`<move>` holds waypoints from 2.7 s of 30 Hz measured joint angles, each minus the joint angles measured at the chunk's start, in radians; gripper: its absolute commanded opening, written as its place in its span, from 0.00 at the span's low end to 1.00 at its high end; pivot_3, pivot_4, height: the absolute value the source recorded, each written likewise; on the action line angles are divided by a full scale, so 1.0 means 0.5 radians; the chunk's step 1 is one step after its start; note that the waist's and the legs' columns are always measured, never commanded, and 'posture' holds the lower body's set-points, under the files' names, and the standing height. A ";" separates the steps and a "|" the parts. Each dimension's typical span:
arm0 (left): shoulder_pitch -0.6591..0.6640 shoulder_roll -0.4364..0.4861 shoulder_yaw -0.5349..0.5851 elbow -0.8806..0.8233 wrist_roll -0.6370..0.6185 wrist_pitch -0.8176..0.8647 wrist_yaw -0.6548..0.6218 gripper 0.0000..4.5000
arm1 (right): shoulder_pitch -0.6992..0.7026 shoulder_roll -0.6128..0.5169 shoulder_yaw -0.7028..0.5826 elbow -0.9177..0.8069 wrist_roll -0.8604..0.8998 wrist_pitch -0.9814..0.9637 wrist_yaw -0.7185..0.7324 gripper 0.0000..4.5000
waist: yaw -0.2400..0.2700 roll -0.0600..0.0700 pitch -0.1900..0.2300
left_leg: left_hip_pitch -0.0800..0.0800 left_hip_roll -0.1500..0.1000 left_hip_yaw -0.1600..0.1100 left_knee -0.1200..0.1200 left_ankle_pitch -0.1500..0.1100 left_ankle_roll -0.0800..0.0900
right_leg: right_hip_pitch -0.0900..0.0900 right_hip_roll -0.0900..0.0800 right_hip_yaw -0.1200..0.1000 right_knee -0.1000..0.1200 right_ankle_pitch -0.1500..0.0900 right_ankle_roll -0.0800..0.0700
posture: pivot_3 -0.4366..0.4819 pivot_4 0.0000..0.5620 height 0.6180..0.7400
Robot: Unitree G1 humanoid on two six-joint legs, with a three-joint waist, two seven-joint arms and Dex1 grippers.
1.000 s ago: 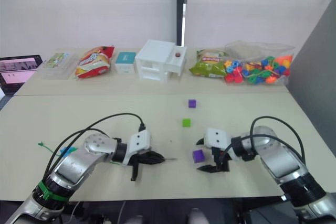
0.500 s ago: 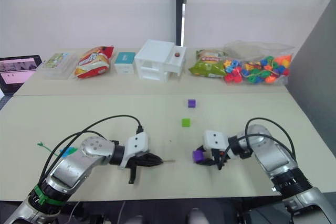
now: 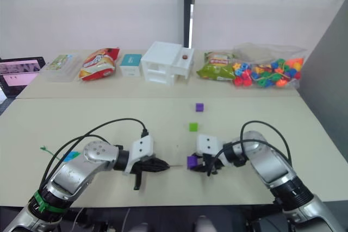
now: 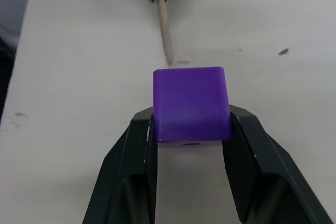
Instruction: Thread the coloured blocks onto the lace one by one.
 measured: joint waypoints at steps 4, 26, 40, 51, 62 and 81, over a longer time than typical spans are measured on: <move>-0.013 0.001 -0.014 0.000 0.004 0.001 0.003 0.00 | 0.005 0.000 0.023 -0.022 -0.036 -0.002 -0.028 0.26 | -0.003 0.000 0.000 | 0.004 0.000 0.000 -0.001 0.000 0.000 | 0.003 0.000 0.000 0.000 0.000 0.000 | 0.48 0.27 1.00; -0.142 -0.068 -0.182 0.052 0.109 0.011 0.054 0.00 | 0.053 -0.037 0.012 -0.098 -0.039 0.026 -0.030 0.26 | 0.002 0.000 0.000 | 0.006 0.000 0.000 -0.001 0.000 0.000 | 0.006 0.000 0.000 -0.001 0.000 0.000 | 0.48 0.27 1.00; -0.198 -0.133 -0.236 0.064 0.119 0.052 0.060 0.00 | 0.052 -0.041 0.014 -0.127 -0.040 0.078 -0.030 0.26 | 0.003 0.000 0.000 | 0.006 0.000 0.000 -0.001 0.000 0.000 | 0.006 0.000 0.000 0.000 0.000 0.000 | 0.48 0.27 1.00; -0.293 -0.350 -0.357 0.274 0.191 0.002 0.074 0.00 | 0.064 -0.051 0.003 -0.160 -0.038 0.139 -0.033 0.26 | 0.019 -0.001 -0.001 | 0.006 0.000 0.000 0.000 0.000 0.000 | 0.007 0.000 0.000 -0.001 0.000 0.000 | 0.48 0.27 1.00; -0.314 -0.365 -0.367 0.333 0.229 -0.051 0.046 0.07 | 0.115 -0.060 -0.030 -0.223 -0.038 0.194 -0.075 0.26 | 0.039 -0.001 -0.001 | 0.007 -0.001 0.000 0.001 0.000 0.000 | 0.007 0.000 0.000 -0.001 0.000 0.000 | 0.48 0.27 1.00; -0.052 -0.035 -0.078 0.240 0.042 -0.161 -0.093 0.64 | 0.127 -0.063 -0.033 -0.238 -0.034 0.200 -0.096 0.26 | 0.036 -0.001 -0.001 | 0.007 0.000 0.000 0.000 0.000 0.000 | 0.006 0.001 0.000 -0.001 0.000 0.000 | 0.48 0.27 1.00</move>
